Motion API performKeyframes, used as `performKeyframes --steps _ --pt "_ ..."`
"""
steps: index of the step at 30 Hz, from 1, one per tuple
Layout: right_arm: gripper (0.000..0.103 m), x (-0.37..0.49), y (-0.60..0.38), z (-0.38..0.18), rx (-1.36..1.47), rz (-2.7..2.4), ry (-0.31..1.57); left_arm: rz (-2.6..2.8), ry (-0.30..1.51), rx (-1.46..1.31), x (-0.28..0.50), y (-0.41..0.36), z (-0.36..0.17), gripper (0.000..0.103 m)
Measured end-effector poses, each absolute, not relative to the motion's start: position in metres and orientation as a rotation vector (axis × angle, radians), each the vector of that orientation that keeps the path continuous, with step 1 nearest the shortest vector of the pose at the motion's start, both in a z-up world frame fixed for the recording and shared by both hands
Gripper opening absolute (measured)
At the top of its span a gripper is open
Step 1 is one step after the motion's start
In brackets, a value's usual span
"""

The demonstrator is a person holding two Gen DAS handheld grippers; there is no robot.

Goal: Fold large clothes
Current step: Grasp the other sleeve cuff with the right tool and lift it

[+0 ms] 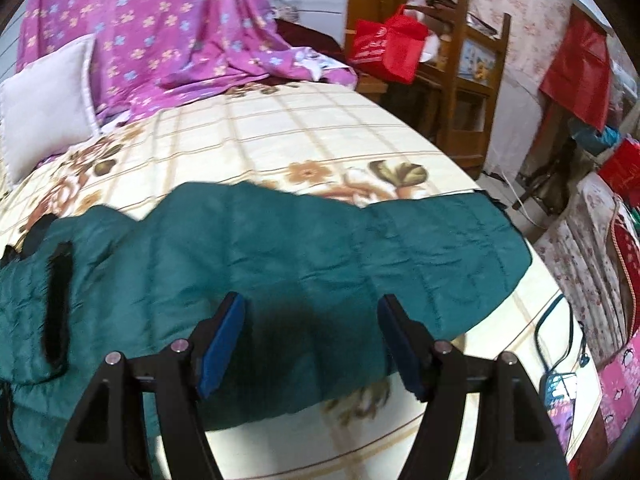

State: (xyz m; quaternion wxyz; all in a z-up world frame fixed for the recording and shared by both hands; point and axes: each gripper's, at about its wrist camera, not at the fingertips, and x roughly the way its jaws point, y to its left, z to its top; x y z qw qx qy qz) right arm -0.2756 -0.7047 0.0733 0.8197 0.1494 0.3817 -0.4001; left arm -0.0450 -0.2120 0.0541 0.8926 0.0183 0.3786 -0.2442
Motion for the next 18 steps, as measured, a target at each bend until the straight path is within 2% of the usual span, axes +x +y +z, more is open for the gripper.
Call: performKeyframes --steps 18 --pt "0.074 -0.371 -0.862 0.046 0.615 -1.211 0.755 -0.510 0.790 0.048 -0.045 -0.214 0.049 0.010"
